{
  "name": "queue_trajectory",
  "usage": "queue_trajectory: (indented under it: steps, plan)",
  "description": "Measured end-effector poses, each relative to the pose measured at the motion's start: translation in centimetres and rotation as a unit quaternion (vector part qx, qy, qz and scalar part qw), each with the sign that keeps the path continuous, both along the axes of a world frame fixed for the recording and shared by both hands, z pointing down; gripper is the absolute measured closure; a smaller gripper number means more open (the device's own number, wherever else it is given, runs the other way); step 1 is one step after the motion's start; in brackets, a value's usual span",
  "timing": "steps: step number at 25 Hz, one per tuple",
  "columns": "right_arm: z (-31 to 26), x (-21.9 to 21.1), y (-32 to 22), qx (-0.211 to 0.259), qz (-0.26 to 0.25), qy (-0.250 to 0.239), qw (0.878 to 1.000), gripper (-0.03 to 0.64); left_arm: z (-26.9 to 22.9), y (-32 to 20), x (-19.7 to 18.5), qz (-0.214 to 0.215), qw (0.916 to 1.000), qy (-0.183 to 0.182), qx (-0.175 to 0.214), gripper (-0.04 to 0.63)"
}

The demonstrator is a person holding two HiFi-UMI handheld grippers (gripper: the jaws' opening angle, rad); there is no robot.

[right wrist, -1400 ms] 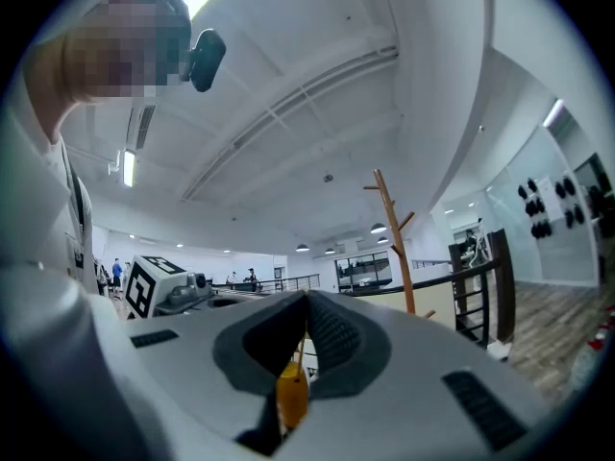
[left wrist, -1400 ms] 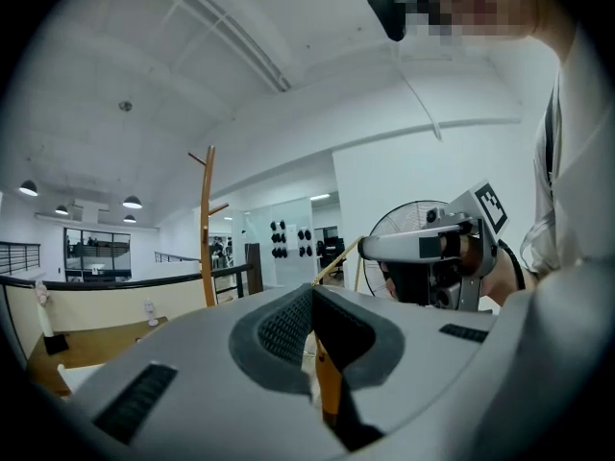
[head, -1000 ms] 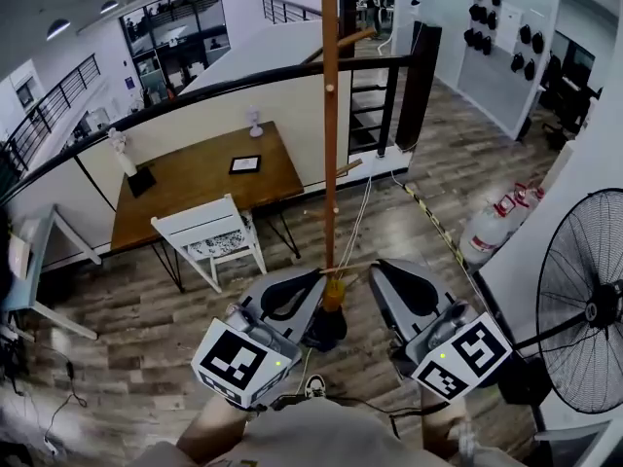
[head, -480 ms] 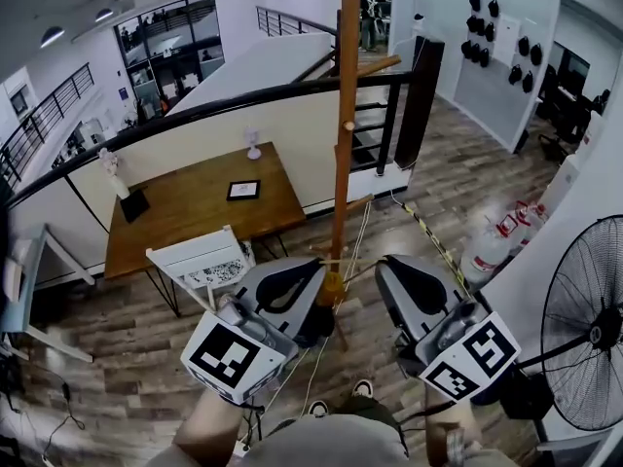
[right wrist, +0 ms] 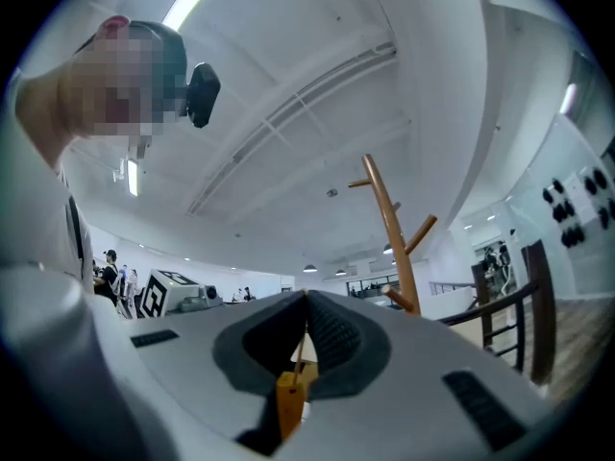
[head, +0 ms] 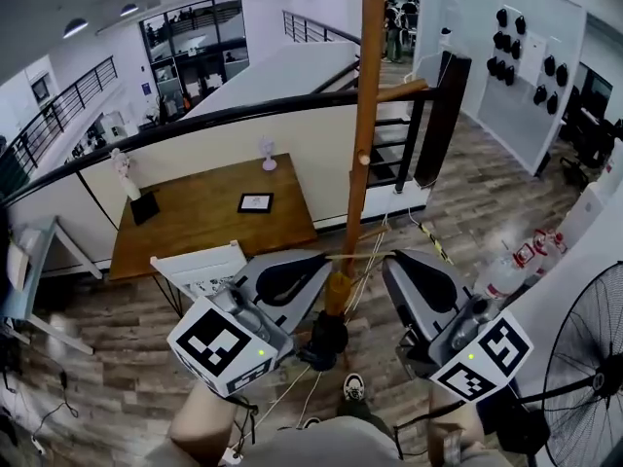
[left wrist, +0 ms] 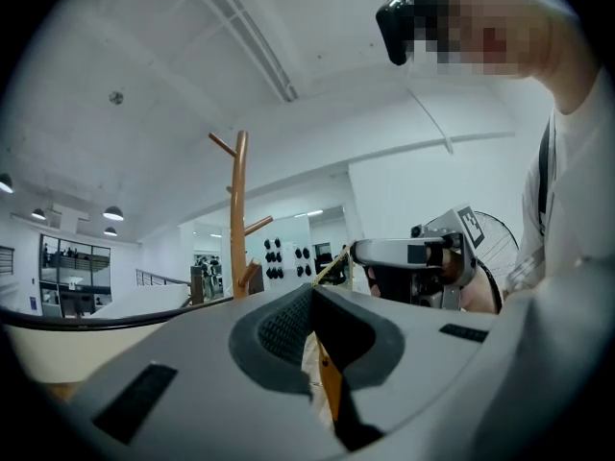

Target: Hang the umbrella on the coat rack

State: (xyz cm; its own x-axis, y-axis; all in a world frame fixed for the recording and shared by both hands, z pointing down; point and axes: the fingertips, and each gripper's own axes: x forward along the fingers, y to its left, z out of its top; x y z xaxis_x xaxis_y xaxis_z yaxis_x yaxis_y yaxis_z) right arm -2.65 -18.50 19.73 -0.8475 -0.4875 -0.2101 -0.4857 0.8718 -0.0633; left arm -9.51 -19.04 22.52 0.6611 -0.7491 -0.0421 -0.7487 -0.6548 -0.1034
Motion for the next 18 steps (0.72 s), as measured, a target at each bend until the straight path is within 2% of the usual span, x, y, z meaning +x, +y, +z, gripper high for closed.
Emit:
queue_trajectory:
  steps: [9, 18]
  plan:
    - [-1.3, 1.1, -8.6, 0.020, -0.069, -0.010, 0.997, 0.606, -1.2, -7.0, 1.3, -0.025, 0.9996, -0.002, 0.010, 0.592]
    - [-0.6, 0.5, -15.1, 0.027, -0.143, 0.000, 0.989, 0.606, -0.8, -13.1, 0.6, -0.106, 0.9943, 0.000, 0.013, 0.592]
